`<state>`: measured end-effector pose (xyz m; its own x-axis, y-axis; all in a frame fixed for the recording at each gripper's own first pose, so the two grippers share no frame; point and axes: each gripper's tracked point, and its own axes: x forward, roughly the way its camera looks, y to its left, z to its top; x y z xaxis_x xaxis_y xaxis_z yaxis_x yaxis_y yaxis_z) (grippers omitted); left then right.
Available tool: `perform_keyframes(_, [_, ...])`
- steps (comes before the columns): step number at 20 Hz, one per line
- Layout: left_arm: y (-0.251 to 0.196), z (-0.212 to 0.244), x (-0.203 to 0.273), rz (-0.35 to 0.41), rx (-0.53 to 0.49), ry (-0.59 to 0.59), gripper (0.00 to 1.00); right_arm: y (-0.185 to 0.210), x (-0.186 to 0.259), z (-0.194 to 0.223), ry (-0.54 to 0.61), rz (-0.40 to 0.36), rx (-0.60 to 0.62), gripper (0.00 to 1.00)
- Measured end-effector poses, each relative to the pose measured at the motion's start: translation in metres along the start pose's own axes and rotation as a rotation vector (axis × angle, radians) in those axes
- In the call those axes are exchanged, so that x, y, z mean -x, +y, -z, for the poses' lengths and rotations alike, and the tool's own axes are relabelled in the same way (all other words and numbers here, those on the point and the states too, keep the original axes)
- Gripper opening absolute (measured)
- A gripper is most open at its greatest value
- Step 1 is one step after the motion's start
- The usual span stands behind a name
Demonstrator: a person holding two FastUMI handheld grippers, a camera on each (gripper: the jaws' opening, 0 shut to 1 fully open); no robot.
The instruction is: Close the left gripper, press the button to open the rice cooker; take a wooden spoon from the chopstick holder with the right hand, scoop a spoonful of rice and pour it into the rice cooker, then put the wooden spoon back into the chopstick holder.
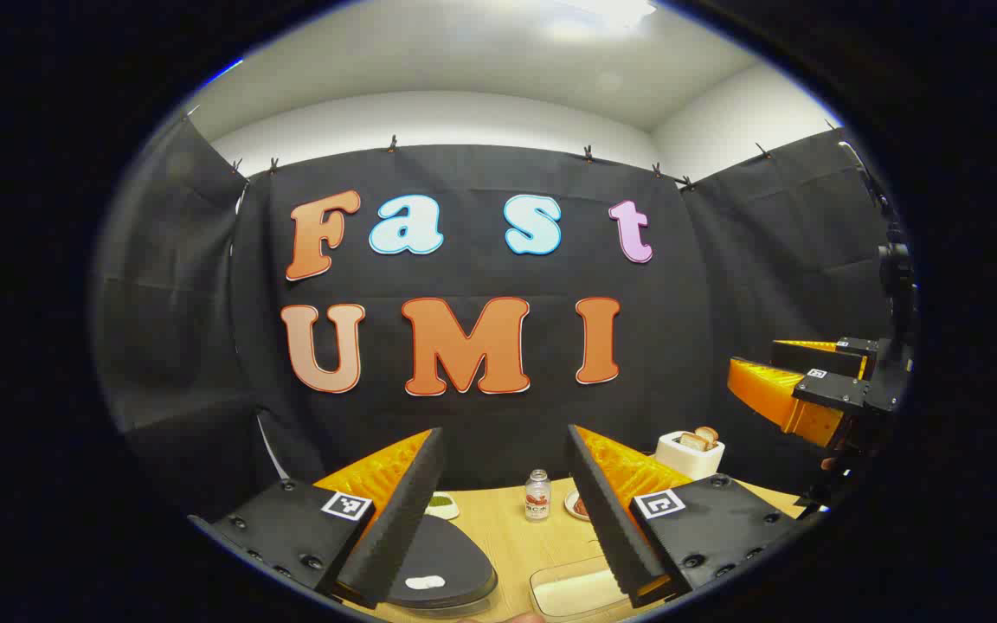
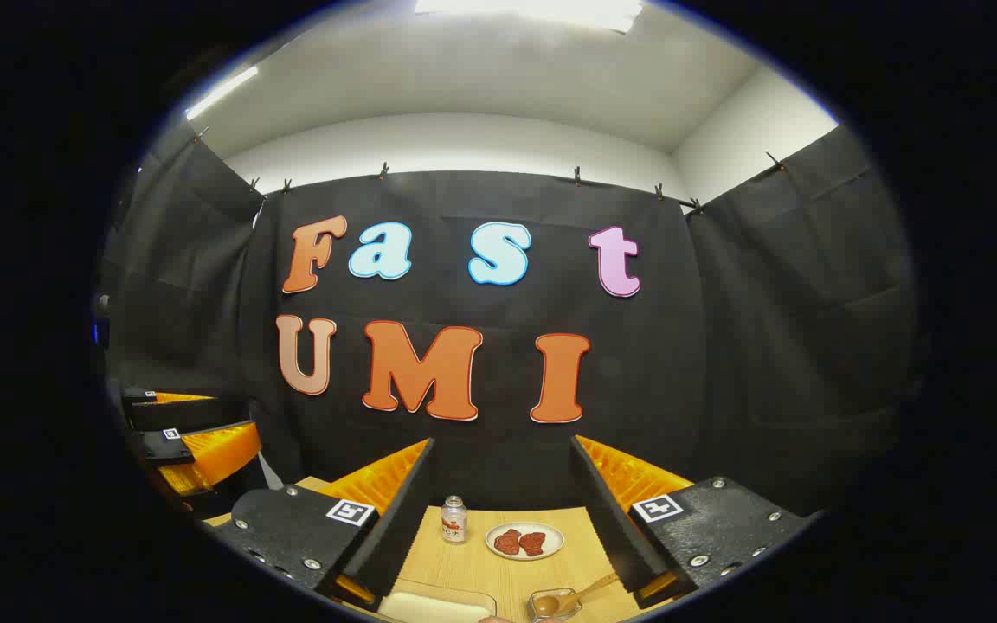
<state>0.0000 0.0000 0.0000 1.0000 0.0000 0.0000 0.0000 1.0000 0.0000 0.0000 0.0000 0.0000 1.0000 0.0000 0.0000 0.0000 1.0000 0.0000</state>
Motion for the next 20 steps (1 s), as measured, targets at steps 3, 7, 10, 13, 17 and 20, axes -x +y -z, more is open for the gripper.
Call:
perform_keyframes(3, [-0.002, -0.001, 0.001, -0.006, 0.006, 0.001, 0.95, -0.004, 0.001, 0.0, 0.0, 0.001, -0.001, 0.93])
perform_keyframes(7, [-0.006, -0.003, -0.001, -0.013, 0.011, -0.002, 0.94, -0.012, 0.0, 0.0, 0.002, 0.001, 0.002, 0.93])
perform_keyframes(10, [-0.01, -0.001, 0.0, -0.02, 0.009, 0.003, 0.94, -0.016, -0.002, 0.001, 0.008, 0.001, -0.001, 0.93])
perform_keyframes(13, [-0.012, -0.002, -0.001, -0.022, 0.006, 0.005, 0.95, -0.021, -0.004, 0.003, 0.008, 0.005, 0.0, 0.93])
perform_keyframes(17, [-0.012, -0.003, -0.004, -0.031, 0.005, 0.002, 0.94, -0.021, -0.006, 0.003, 0.006, -0.001, 0.002, 0.93])
perform_keyframes(20, [-0.012, -0.001, -0.005, -0.038, -0.003, 0.005, 0.94, -0.023, -0.008, 0.005, 0.01, -0.004, 0.001, 0.93])
